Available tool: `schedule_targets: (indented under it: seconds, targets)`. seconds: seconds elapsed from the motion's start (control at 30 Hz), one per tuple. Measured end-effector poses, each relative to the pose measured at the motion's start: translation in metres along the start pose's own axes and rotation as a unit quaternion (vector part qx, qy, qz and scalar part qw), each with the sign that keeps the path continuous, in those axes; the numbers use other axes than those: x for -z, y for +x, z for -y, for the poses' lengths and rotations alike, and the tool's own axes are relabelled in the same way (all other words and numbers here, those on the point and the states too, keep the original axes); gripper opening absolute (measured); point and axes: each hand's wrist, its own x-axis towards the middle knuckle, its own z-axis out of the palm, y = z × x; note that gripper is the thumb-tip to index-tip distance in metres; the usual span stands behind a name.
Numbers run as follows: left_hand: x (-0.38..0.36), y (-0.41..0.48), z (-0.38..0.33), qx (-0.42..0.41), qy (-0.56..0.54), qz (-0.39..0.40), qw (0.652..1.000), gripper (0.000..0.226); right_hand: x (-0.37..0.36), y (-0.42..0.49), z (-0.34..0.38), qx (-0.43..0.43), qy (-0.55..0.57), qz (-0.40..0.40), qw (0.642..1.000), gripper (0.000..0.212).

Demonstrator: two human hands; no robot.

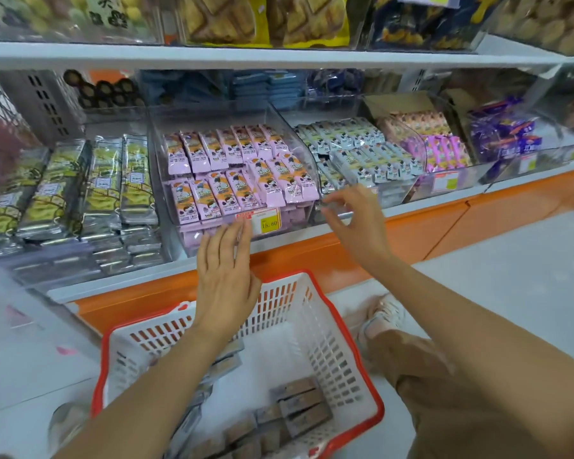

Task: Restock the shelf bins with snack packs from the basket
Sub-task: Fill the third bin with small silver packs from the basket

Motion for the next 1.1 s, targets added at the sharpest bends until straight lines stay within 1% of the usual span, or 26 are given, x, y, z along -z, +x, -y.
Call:
schedule_targets:
  seconds: [0.07, 0.13, 0.2, 0.3, 0.4, 0.5, 0.63, 0.7, 0.77, 0.9, 1.03, 1.1]
  targets:
    - [-0.005, -0.022, 0.009, -0.019, 0.003, 0.011, 1.0, 0.069, -0.02, -0.03, 0.004, 0.007, 0.014, 0.053, 0.998, 0.012]
    - [-0.011, -0.041, 0.022, -0.034, 0.005, 0.037, 0.999, 0.065, -0.045, -0.06, 0.002, 0.008, 0.01, 0.118, 0.993, 0.015]
    - [-0.019, -0.056, 0.037, -0.029, 0.012, 0.085, 0.996, 0.069, -0.07, -0.088, -0.003, 0.011, 0.018, 0.179, 0.984, 0.017]
    - [-0.035, -0.074, 0.06, 0.002, 0.057, 0.176, 0.983, 0.081, -0.101, -0.125, -0.011, -0.001, 0.024, 0.277, 0.961, 0.019]
    - [-0.054, -0.091, 0.081, 0.036, 0.082, 0.229, 0.969, 0.094, -0.131, -0.162, -0.028, -0.032, 0.001, 0.371, 0.928, 0.024]
    - [-0.07, -0.107, 0.096, 0.04, 0.099, 0.257, 0.961, 0.098, -0.157, -0.193, -0.05, -0.064, -0.033, 0.459, 0.886, 0.031]
    - [-0.088, -0.121, 0.107, 0.028, 0.111, 0.241, 0.964, 0.097, -0.185, -0.223, -0.076, -0.094, -0.091, 0.565, 0.815, 0.035]
    - [-0.096, -0.125, 0.108, 0.036, 0.112, 0.232, 0.966, 0.094, -0.197, -0.235, -0.087, -0.11, -0.122, 0.591, 0.79, 0.037]
    - [-0.104, -0.129, 0.109, 0.045, 0.11, 0.222, 0.968, 0.086, -0.208, -0.245, -0.095, -0.117, -0.15, 0.606, 0.772, 0.037]
    - [-0.116, -0.135, 0.111, 0.049, 0.11, 0.204, 0.972, 0.078, -0.217, -0.255, -0.108, -0.057, -0.22, 0.635, 0.739, 0.034]
    - [-0.118, -0.136, 0.111, 0.053, 0.105, 0.204, 0.972, 0.071, -0.22, -0.251, -0.111, 0.014, -0.232, 0.64, 0.732, 0.032]
    - [-0.117, -0.135, 0.111, 0.054, 0.105, 0.216, 0.969, 0.07, -0.221, -0.244, -0.109, 0.038, -0.227, 0.63, 0.741, 0.032]
